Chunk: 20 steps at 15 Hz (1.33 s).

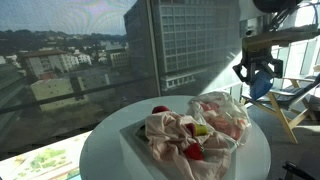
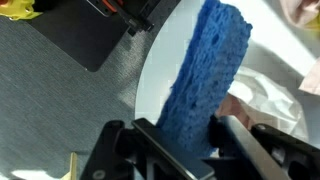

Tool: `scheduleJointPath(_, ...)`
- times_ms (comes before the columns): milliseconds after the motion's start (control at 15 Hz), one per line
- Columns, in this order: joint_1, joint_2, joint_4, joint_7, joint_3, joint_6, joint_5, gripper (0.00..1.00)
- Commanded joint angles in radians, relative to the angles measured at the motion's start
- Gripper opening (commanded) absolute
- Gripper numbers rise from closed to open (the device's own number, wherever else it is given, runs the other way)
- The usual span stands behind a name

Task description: Put the items on the container in the plastic except the radish.

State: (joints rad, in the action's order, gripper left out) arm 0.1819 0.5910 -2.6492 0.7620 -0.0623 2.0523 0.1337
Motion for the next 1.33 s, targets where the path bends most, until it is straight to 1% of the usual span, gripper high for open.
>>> scheduleJointPath(0, 0.081, -0.025, -0.053, 0.062, -0.009, 0.135, 0.089, 0.16)
scheduleJointPath(67, 0.091, -0.048, -0.055, 0.074, -0.017, 0.171, 0.108, 0.16)
scheduleJointPath(267, 0.076, -0.15, -0.033, 0.11, -0.063, 0.27, 0.143, 0.14)
scheduleJointPath(400, 0.074, -0.232, -0.006, 0.145, -0.09, 0.332, 0.174, 0.15)
scheduleJointPath(600, 0.069, -0.356, 0.039, 0.191, -0.105, 0.387, 0.219, 0.17)
scheduleJointPath(667, 0.081, -0.395, 0.057, 0.227, -0.11, 0.396, 0.271, 0.16)
scheduleJointPath(733, 0.084, -0.437, 0.08, 0.249, -0.098, 0.402, 0.315, 0.15)
scheduleJointPath(800, 0.077, -0.478, 0.104, 0.274, -0.084, 0.402, 0.353, 0.15)
scheduleJointPath(867, 0.067, -0.523, 0.137, 0.296, -0.07, 0.398, 0.394, 0.13)
scheduleJointPath(1200, -0.022, -0.722, 0.291, 0.4, 0.023, 0.418, 0.533, 0.13)
scheduleJointPath(1267, -0.043, -0.757, 0.317, 0.404, 0.043, 0.431, 0.532, 0.13)
